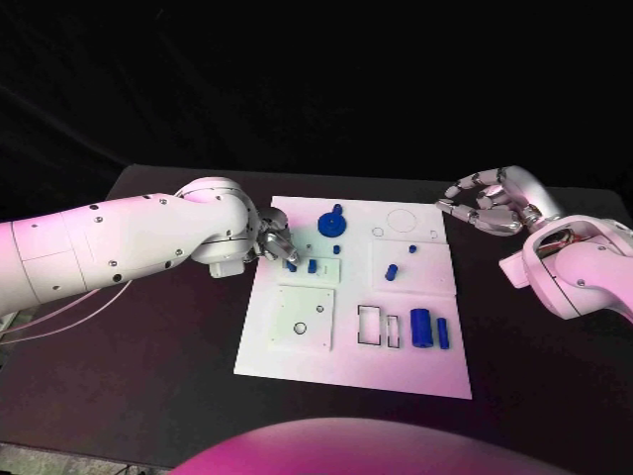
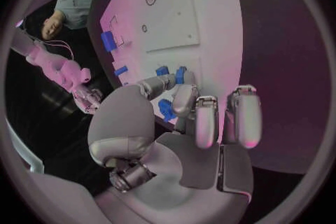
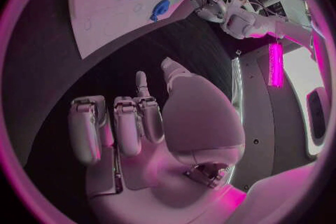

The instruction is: Assemble the parts on the task board

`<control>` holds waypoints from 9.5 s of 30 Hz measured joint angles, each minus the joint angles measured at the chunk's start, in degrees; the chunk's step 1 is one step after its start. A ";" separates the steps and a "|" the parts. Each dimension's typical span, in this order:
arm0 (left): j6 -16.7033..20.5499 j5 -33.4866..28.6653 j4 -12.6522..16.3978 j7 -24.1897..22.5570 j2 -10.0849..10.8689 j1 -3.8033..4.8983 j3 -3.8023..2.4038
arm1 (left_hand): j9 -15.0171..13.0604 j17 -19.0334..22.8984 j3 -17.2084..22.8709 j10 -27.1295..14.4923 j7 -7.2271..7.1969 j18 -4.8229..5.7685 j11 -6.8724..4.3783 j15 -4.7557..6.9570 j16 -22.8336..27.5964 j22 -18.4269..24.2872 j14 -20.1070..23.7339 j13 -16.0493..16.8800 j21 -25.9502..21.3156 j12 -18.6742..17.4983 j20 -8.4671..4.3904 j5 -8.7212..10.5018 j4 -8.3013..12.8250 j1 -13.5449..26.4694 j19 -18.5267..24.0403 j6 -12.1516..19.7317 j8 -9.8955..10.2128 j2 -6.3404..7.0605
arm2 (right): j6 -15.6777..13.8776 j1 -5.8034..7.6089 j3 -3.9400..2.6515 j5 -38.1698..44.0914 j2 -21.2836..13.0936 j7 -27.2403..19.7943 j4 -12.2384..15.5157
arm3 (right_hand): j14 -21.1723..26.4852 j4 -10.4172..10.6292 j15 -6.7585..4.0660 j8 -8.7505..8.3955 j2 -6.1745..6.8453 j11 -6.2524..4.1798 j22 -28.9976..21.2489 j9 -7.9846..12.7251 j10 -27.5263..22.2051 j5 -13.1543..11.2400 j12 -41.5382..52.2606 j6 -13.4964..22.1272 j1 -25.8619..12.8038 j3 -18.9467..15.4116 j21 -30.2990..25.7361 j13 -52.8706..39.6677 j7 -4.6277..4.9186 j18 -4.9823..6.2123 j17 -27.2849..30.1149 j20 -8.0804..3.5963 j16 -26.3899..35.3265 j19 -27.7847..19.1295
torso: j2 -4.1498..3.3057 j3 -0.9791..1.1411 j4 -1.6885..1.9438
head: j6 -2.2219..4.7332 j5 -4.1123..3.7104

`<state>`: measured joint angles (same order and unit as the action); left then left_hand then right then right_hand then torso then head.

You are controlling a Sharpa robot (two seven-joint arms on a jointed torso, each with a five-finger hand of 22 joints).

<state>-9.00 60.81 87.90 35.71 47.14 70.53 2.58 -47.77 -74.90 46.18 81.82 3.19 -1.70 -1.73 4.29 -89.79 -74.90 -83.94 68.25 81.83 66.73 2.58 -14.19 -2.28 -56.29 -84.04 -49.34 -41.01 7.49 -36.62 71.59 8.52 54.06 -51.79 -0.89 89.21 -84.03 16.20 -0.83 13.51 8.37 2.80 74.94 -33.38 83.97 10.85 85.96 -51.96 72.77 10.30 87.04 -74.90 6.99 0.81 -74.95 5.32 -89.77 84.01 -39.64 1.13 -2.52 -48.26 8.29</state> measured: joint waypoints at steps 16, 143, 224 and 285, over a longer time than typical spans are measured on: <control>-0.26 1.62 0.07 0.80 -0.38 -0.03 0.00 | -0.75 0.00 3.07 0.21 0.04 0.00 -0.21 0.21 0.00 -0.04 -0.21 0.00 0.00 0.22 0.00 -0.48 2.77 0.66 0.00 -0.05 -0.37 0.66 | 0.03 -0.01 0.00 -0.01 -0.09 0.03 0.03 | 0.00 0.00 0.00 0.00 0.00 0.00 -0.01 -0.11 0.00 0.00 0.00 0.00 0.00 0.00 0.00 -0.04 0.00 0.00 0.01 0.00 0.00 0.00 | 0.03 0.02 0.02 | -0.20 -0.26; 17.08 32.24 -4.52 -31.77 -6.87 -1.86 1.21 | 21.52 9.16 -5.52 -34.50 2.94 -6.68 6.22 -4.10 13.69 -0.05 8.79 -45.34 -37.09 -35.63 3.38 11.00 3.70 -14.78 16.45 5.79 15.68 8.46 | -0.03 -0.19 0.00 -0.22 -0.26 -0.54 -0.06 | 0.00 0.00 0.00 0.00 0.00 0.00 0.01 -0.52 0.00 0.00 -0.26 0.00 0.00 0.00 -0.63 -0.05 0.00 0.00 0.05 0.01 0.00 -0.01 | -0.03 0.03 -0.07 | 1.31 -2.36; 13.81 33.08 -11.48 -33.32 -10.94 -2.22 1.53 | 20.67 5.60 -4.85 -18.94 3.52 -4.00 4.80 -3.69 7.92 -0.01 1.01 -55.32 -16.20 -48.82 2.86 11.02 5.29 -18.05 8.17 -5.89 21.31 3.66 | 0.03 -0.21 -0.01 -0.21 0.23 -0.58 -0.29 | 0.00 0.00 0.00 0.00 0.00 0.00 0.01 -0.80 0.00 0.00 -0.25 0.00 0.00 0.00 -0.62 -0.01 0.00 0.00 0.03 0.01 0.00 -0.01 | 0.01 0.06 -0.01 | 0.61 -2.38; 13.45 28.37 -6.78 -32.81 -2.43 -2.81 -0.14 | 20.60 7.09 -4.85 -17.10 3.55 -4.02 5.01 -3.69 8.15 0.00 1.02 -55.56 -15.99 -51.25 3.06 11.08 5.29 -17.42 7.98 -6.28 22.21 4.29 | 0.03 -0.29 -0.01 -0.19 0.10 -0.60 -0.55 | 0.00 0.00 0.00 0.00 0.00 0.00 -0.03 -0.76 0.00 0.00 -0.25 0.00 0.00 0.00 -0.62 -0.04 0.00 0.00 0.05 0.01 0.00 -0.01 | 0.32 0.10 0.35 | 0.37 -2.12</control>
<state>4.44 89.18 81.11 2.90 44.71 67.72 2.44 -27.17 -67.82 41.33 64.72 6.75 -5.72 3.28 0.60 -81.64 -74.90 -82.93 12.69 65.84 15.48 5.64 -3.11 3.01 -73.72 -76.06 -55.61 -18.81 11.78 -36.59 71.30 8.51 53.87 -51.69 -1.48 88.66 -84.03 16.20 -0.83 13.51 8.37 2.80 74.91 -34.14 83.98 10.85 85.71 -51.96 72.77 10.30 86.41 -74.94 6.99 0.81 -74.90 5.33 -89.77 84.01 -39.32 1.23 -2.16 -47.89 6.17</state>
